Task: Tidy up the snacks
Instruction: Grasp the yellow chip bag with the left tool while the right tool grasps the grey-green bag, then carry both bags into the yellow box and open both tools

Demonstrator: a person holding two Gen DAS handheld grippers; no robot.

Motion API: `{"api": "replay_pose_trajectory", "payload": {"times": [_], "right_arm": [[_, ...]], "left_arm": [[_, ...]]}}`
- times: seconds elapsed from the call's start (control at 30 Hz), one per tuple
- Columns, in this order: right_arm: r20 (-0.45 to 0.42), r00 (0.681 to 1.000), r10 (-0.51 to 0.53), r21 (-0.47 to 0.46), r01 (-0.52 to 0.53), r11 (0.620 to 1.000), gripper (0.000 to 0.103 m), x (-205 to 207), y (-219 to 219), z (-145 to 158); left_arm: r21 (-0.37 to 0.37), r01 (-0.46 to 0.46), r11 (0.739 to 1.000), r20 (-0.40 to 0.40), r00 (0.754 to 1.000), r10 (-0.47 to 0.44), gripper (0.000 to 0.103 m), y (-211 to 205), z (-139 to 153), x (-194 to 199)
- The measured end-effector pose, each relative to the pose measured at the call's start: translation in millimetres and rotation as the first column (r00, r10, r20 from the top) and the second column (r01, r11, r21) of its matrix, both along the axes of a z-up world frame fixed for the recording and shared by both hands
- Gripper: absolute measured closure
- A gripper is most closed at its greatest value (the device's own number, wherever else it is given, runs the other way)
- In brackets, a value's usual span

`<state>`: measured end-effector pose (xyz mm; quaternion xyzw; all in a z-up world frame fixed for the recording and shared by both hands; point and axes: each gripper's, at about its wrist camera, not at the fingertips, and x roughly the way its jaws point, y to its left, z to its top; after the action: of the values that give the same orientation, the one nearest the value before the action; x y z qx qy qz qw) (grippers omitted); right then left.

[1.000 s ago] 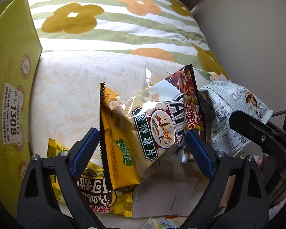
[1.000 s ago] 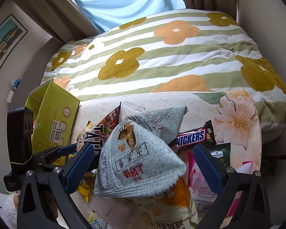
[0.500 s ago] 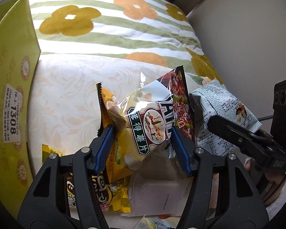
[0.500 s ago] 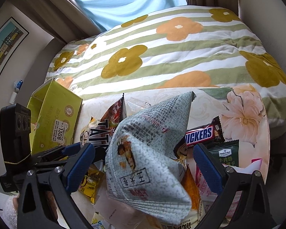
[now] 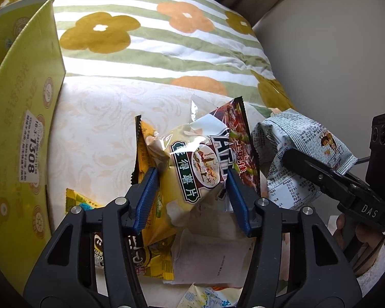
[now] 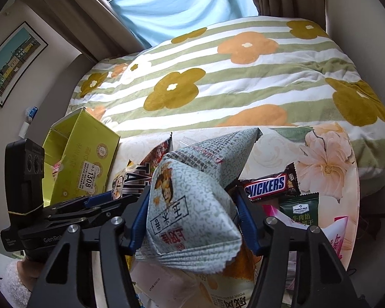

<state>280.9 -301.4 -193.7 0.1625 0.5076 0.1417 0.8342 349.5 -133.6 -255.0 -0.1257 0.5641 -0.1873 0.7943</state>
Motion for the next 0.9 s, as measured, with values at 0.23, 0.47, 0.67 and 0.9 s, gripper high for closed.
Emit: {"api": "replay_pose_trajectory", "payload": {"times": [0.23,0.47,0.67,0.9], "right_arm": [[0.055,0.998,0.007,0.001,-0.007,1.000,0.046,-8.1,0.9,19.3],[0.126,0.992,0.008,-0.002,-0.008,1.000,0.047,-25.0,2.8,48.7],[0.204,0.979,0.026,-0.002,-0.026,1.000,0.047,-42.0,9.2,83.9],[0.289,0.953,0.092,0.008,-0.098,0.995,0.047,-51.2,35.9,121.9]], "left_arm": [[-0.003,-0.015,1.000,0.035,0.999,0.015,0.054,5.4,17.9,-8.2],[-0.032,-0.040,0.999,0.117,0.992,0.043,0.054,16.3,59.3,-26.2],[-0.059,-0.082,0.995,0.235,0.967,0.093,0.054,36.8,116.5,-52.0],[-0.046,-0.164,0.985,0.353,0.920,0.170,0.054,78.1,175.9,-80.4]]}}
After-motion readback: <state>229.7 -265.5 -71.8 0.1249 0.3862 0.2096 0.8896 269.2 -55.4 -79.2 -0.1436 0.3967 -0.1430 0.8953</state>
